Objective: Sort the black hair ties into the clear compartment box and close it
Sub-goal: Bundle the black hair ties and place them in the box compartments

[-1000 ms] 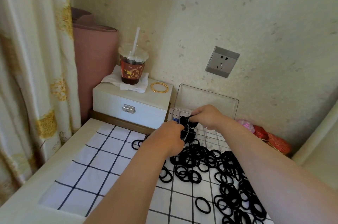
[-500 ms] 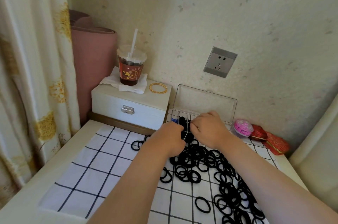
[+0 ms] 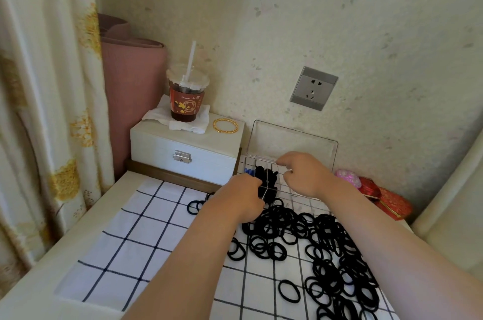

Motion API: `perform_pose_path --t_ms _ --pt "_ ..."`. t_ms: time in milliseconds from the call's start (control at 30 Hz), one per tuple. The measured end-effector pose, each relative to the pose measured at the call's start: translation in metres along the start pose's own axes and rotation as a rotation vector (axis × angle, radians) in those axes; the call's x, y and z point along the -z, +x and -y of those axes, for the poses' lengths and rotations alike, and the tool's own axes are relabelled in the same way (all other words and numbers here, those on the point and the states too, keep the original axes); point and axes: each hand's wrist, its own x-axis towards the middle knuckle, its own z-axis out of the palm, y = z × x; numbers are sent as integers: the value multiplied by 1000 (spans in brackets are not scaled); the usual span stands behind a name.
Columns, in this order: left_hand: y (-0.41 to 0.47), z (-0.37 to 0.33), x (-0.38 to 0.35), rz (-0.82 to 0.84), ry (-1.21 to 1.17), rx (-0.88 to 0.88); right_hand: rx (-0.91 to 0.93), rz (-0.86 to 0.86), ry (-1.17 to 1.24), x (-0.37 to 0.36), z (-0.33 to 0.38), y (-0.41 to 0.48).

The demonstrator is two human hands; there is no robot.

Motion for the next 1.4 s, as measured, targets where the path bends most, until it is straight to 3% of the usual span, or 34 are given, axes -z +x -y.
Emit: perform_pose_path --t_ms 100,267,400,500,633,800,900,1067,1267,1400 --pt "0 -1 0 -3 7 2 78 -62 24 -7 3 -10" --pt "2 -2 -3 -3 1 13 141 113 -282 -28 13 -16" --pt "0 0 -3 -30 1 -8 107 61 -112 -25 12 -14" --pt "-4 -1 -4 -132 -20 -31 72 -122 132 -20 4 -21" --pt "-11 0 -2 -276 60 14 123 -344 195 -23 20 -52" --pt "-30 8 -11 -356 240 160 174 -163 76 -48 38 -86" --pt "-41 21 -23 -295 292 198 110 -14 -86 -64 33 -92" --pt "-57 34 -32 33 220 178 85 64 -54 -76 32 -98" --pt "-71 29 -43 70 107 -16 99 145 149 -62 24 -109" --pt "-72 10 -43 196 20 -64 11 160 169 -38 19 -121"
